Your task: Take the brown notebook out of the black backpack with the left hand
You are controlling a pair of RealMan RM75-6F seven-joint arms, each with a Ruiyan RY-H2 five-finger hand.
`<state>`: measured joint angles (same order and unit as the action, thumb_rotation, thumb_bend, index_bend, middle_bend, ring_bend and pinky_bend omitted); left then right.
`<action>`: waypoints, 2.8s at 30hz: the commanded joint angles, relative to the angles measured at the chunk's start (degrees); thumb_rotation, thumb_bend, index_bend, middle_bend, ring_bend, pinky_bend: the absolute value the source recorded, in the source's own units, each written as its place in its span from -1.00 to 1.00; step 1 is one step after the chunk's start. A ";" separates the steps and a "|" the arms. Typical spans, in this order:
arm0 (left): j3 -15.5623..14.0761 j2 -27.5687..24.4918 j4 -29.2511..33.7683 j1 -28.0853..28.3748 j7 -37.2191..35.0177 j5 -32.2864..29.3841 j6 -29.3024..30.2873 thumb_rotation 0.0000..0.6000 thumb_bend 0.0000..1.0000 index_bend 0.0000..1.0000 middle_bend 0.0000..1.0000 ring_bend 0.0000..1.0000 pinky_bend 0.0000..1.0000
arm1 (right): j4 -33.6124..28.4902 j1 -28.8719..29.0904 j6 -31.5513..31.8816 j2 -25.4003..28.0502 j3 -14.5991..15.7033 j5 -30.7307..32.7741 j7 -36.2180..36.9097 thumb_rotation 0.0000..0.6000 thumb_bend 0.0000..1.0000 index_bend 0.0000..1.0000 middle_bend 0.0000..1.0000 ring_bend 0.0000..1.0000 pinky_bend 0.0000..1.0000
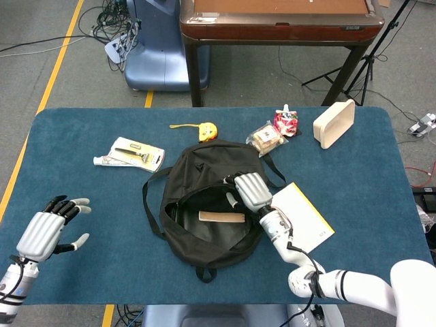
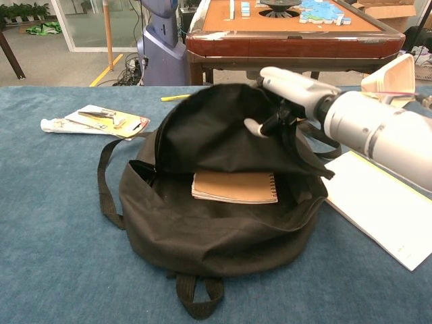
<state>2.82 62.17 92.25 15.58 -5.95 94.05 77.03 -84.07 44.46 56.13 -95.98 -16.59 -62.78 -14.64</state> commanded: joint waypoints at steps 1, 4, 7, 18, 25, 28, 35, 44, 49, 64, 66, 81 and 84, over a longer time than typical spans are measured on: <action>0.37 0.15 -1.52 4.77 -6.60 4.82 -2.06 1.00 -0.55 -0.22 -0.33 -0.35 -0.50 | 1.22 1.22 0.95 -1.16 -1.78 2.80 -2.54 1.00 0.58 0.55 -0.01 -0.26 -0.04; 0.17 0.55 -1.57 7.81 -8.96 7.83 -3.49 1.00 -0.55 -0.19 -0.30 -0.32 -0.46 | 1.60 2.30 0.78 -1.73 -3.14 5.71 -4.41 1.00 0.58 0.55 -0.01 -0.26 -0.04; -0.18 1.80 -2.02 10.53 -11.47 10.74 -4.30 1.00 -0.55 -0.16 -0.24 -0.26 -0.39 | 1.32 3.10 0.37 -1.86 -3.79 7.96 -5.80 1.00 0.58 0.55 -0.01 -0.26 -0.04; -0.90 10.09 -7.92 22.86 -16.86 17.49 -10.88 1.00 -0.55 -0.12 -0.19 -0.22 -0.30 | 3.12 5.93 1.80 -3.31 -6.13 13.32 -9.26 1.00 0.58 0.54 -0.01 -0.26 -0.04; -1.29 16.70 -13.21 28.65 -18.63 17.92 -13.87 1.00 -0.55 -0.12 -0.19 -0.22 -0.28 | 5.14 8.14 2.03 -4.15 -7.99 16.11 -10.60 1.00 0.58 0.54 -0.01 -0.26 -0.04; -1.48 19.52 -15.81 31.17 -18.90 17.88 -15.20 1.00 -0.55 -0.12 -0.19 -0.22 -0.27 | 5.96 8.97 2.32 -4.63 -8.49 16.91 -10.92 1.00 0.58 0.54 -0.02 -0.26 -0.04; -1.06 25.32 -22.05 35.00 -18.77 15.43 -17.64 1.00 -0.55 -0.15 -0.19 -0.22 -0.26 | 6.24 9.57 2.91 -4.85 -8.38 17.34 -10.91 1.00 0.58 0.55 -0.03 -0.26 -0.04; -1.14 32.31 -32.11 36.92 -18.08 11.23 -18.77 1.00 -0.55 -0.25 -0.20 -0.22 -0.20 | 5.96 9.21 3.63 -4.39 -8.01 17.33 -9.83 1.00 0.58 0.55 -0.05 -0.26 -0.04; -2.51 34.95 -37.36 37.62 -16.50 10.93 -18.92 1.00 -0.55 -0.41 -0.46 -0.42 -0.29 | 5.84 9.13 3.93 -4.15 -7.87 16.86 -9.24 1.00 0.58 0.54 -0.05 -0.26 -0.04; -5.17 42.51 -51.45 39.27 -9.91 11.65 -14.98 1.00 -0.55 -0.56 -0.62 -0.61 -0.43 | 5.09 9.39 4.42 -4.13 -7.28 17.11 -9.59 1.00 0.58 0.54 -0.05 -0.26 -0.04; -5.52 43.54 -53.15 39.42 -10.39 11.60 -14.37 1.00 -0.55 -0.56 -0.62 -0.61 -0.43 | 4.86 9.39 4.54 -4.07 -7.22 17.25 -9.77 1.00 0.58 0.54 -0.05 -0.26 -0.04; -8.18 47.85 -60.40 39.71 -10.85 10.92 -13.06 1.00 -0.55 -0.56 -0.62 -0.61 -0.43 | 2.96 9.08 5.71 -3.21 -6.79 17.73 -10.87 1.00 0.58 0.54 -0.06 -0.26 -0.04; -8.37 48.47 -61.31 39.92 -11.38 10.45 -13.57 1.00 -0.55 -0.56 -0.62 -0.61 -0.43 | 2.69 9.05 5.84 -3.10 -6.72 17.74 -10.95 1.00 0.58 0.54 -0.06 -0.26 -0.04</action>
<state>-5.48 110.46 31.12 55.41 -17.16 104.65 63.61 -81.38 53.51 61.97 -99.08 -23.31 -45.04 -25.59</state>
